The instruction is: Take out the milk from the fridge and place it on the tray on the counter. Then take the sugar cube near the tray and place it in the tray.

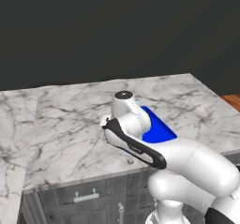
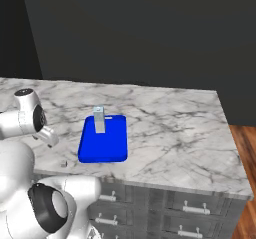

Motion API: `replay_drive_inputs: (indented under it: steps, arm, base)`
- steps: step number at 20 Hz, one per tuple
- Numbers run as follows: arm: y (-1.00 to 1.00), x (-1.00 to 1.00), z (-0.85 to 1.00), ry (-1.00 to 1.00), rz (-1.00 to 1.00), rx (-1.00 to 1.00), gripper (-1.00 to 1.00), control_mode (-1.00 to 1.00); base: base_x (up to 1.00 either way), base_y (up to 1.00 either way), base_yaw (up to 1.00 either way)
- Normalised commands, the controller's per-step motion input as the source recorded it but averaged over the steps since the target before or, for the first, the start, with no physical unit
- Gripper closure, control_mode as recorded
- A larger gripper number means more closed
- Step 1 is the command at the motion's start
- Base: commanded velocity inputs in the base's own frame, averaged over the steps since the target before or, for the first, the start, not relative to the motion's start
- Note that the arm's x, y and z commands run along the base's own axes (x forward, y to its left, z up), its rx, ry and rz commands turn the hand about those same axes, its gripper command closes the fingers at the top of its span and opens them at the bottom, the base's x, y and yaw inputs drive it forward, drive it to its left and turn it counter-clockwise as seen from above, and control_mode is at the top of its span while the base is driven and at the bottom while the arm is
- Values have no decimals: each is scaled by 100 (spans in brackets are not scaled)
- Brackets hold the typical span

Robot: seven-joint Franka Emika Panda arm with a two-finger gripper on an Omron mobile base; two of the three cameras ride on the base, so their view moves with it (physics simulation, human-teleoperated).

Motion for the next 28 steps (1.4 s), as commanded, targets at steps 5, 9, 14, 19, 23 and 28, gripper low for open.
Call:
replay_drive_inputs:
  steps: [5,9,14,19,23,28]
  arm:
    - [6,0,-21,1,-34,-2,-100,-100]
    - [-1,0,-22,0,-30,-1,-100,-100]
    - [-19,-7,-19,0,-19,0,-100,-100]
    - [-63,0,-6,0,-1,0,-100,-100]
    - [-48,0,-7,6,0,0,-100,-100]
    - [0,-16,-20,16,-5,0,-100,-100]
  base:
    - [0,0,0]
    - [0,0,0]
    - [0,0,0]
    - [0,0,0]
    - [0,0,0]
    - [0,0,0]
